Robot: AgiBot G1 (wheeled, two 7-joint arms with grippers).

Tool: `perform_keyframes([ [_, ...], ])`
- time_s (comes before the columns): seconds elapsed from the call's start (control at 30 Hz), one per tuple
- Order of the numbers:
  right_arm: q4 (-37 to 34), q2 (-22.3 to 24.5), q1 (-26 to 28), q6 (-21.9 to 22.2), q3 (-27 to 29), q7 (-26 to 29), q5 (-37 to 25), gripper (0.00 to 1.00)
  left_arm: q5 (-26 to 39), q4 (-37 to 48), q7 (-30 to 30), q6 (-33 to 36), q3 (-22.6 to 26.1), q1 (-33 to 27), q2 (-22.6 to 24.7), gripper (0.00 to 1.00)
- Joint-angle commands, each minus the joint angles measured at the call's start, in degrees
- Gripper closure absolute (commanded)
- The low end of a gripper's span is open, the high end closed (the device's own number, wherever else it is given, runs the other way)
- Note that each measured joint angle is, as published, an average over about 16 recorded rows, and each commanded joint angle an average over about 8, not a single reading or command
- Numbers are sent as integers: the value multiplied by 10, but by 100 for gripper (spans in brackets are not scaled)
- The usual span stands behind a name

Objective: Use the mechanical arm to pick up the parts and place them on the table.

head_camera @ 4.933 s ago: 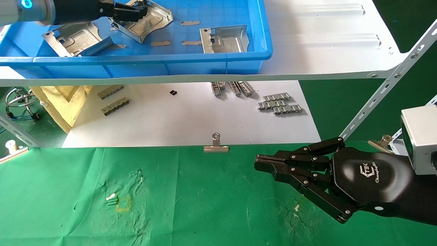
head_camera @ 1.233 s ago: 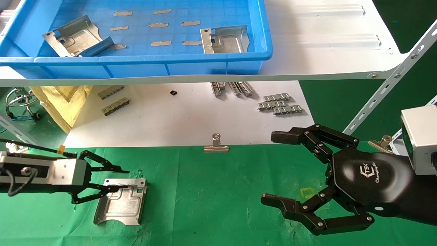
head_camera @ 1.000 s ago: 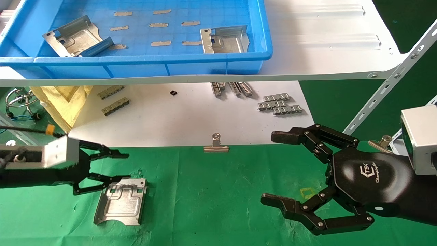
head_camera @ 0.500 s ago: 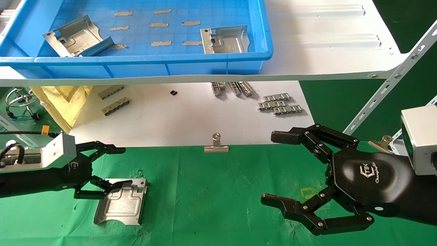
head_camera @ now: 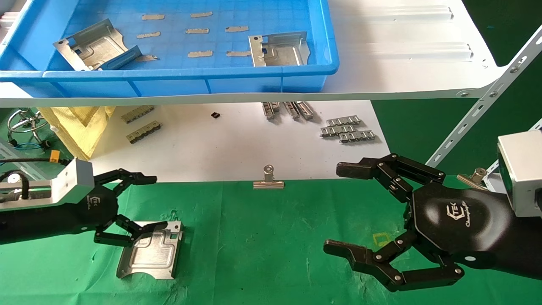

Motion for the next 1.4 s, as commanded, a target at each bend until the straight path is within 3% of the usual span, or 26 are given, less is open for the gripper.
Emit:
perform_keyframes([
  [0.03, 0, 0, 0, 0, 0, 0, 0, 0, -7, -23, -15, -2, -9, 10, -4, 0],
  [1.4, 0, 0, 0, 0, 0, 0, 0, 0, -146, -505, -322, -44, -209, 231, -96, 0],
])
